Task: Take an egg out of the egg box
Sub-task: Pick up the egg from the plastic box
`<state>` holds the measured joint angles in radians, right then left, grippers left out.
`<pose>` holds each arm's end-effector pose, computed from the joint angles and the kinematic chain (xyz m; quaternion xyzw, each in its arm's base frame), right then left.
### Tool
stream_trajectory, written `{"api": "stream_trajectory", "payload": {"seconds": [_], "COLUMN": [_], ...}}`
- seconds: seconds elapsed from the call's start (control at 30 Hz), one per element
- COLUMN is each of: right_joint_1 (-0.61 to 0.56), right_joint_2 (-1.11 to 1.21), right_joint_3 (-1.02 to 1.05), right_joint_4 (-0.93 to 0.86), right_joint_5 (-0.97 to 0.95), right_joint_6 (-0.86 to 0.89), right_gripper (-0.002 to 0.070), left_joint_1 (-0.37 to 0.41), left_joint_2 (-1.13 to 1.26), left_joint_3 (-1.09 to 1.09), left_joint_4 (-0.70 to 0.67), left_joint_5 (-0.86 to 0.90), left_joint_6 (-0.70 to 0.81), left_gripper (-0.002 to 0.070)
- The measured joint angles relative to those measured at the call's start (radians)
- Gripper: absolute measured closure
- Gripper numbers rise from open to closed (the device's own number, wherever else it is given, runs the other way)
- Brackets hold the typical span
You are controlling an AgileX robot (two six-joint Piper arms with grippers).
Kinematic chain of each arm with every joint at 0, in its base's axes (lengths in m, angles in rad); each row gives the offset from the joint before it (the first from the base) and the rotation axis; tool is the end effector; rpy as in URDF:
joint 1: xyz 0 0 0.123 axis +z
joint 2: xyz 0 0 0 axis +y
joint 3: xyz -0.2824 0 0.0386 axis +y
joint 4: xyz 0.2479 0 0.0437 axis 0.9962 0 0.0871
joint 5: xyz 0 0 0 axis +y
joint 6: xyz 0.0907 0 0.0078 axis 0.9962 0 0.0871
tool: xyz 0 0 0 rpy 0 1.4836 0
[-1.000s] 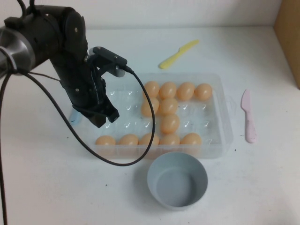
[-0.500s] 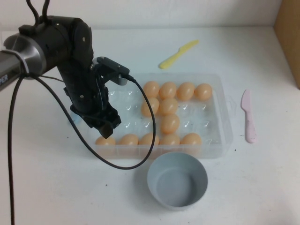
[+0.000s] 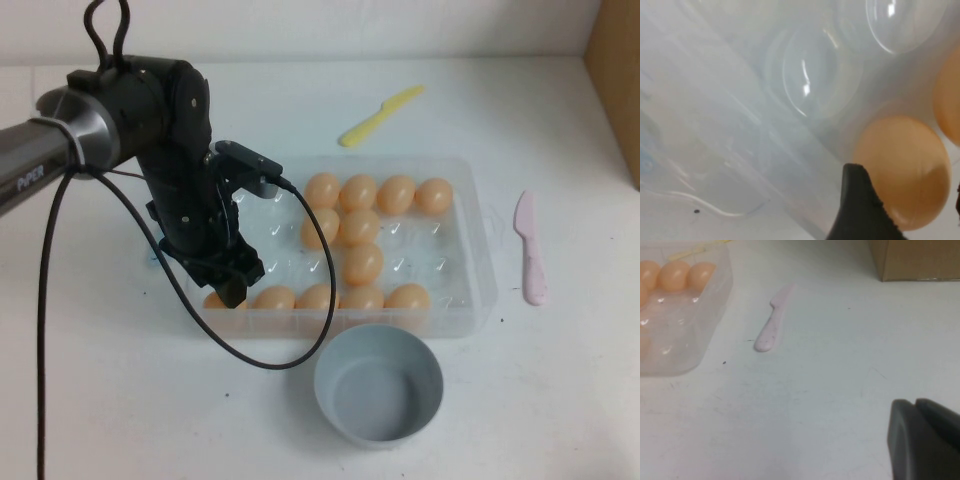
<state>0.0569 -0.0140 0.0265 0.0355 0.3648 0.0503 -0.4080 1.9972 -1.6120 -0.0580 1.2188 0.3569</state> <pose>0.0526 0.0042 0.1721 0.0069 0.8018 0.0470 0.5957 0.3679 -0.1644 0.2207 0.3643 0.9305 -0.0282 0.0263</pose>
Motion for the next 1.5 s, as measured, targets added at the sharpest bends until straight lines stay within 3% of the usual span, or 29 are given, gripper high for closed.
{"api": "stream_trajectory", "payload": {"seconds": [1.5], "right_joint_1": [0.0], "right_joint_2": [0.0], "right_joint_3": [0.0], "right_joint_4": [0.0], "right_joint_5": [0.0], "right_joint_6": [0.0], "right_gripper": [0.0694], "left_joint_1": [-0.005], "left_joint_2": [0.063], "left_joint_3": [-0.01], "left_joint_4": [-0.017], "left_joint_5": [-0.01], "left_joint_6": [0.02], "left_gripper": [0.0307]}}
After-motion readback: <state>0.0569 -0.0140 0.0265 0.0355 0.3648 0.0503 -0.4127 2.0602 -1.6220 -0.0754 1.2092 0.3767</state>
